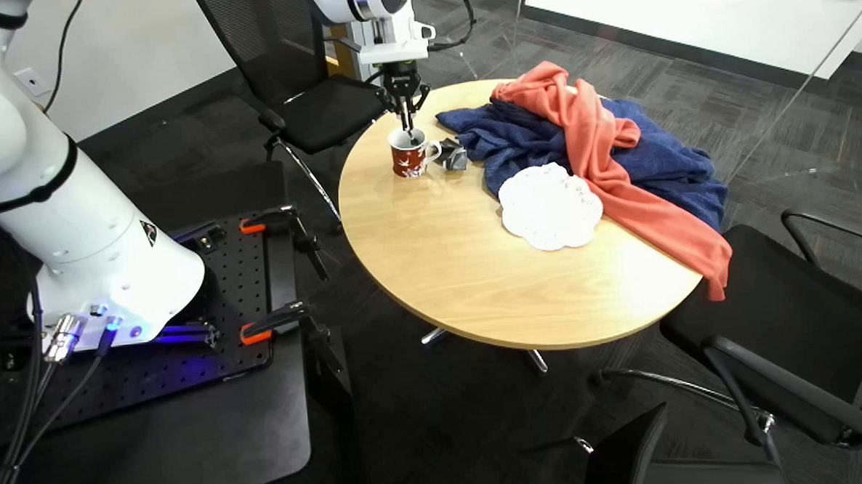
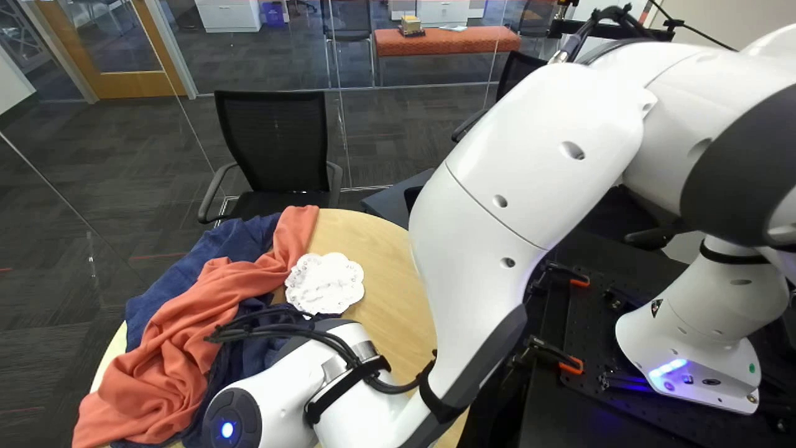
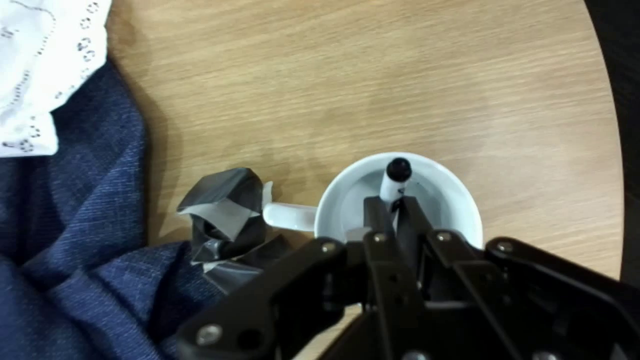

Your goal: Put the black sharpie on the table

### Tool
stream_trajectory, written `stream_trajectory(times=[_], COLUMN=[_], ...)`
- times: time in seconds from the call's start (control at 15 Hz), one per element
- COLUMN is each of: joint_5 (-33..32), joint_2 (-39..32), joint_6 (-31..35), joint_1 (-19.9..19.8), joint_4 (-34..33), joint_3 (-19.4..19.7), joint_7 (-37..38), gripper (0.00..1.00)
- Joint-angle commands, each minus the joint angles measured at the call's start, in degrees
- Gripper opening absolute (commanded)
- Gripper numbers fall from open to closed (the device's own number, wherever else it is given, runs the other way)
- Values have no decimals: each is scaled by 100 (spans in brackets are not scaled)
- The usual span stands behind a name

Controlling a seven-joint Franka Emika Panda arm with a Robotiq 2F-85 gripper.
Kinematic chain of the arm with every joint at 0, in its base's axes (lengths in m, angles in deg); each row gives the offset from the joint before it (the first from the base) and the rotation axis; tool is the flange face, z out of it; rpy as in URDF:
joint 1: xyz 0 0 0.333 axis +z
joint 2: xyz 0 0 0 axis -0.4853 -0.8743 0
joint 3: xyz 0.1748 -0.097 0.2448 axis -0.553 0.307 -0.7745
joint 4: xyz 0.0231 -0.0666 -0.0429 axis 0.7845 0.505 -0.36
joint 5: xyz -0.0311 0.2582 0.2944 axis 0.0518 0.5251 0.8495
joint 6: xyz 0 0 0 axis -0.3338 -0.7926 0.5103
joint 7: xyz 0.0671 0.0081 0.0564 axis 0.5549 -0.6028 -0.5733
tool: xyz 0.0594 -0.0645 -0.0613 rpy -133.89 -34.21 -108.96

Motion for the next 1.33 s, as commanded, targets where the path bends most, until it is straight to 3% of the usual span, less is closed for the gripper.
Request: stream_trajectory(times=[0.0, 0.47, 0.8, 1.27], joint_5=[-218, -592, -936, -754], joint_2=[870, 1867, 1788, 1451], joint_6=[-250, -45, 170, 1760], joint_1=[66, -93, -316, -805], joint_4=[534, 1310, 1686, 2303], joint_3=[112, 425, 688, 925], joint_7=[313, 1596, 2906, 3824], gripper=[3, 3, 3, 3])
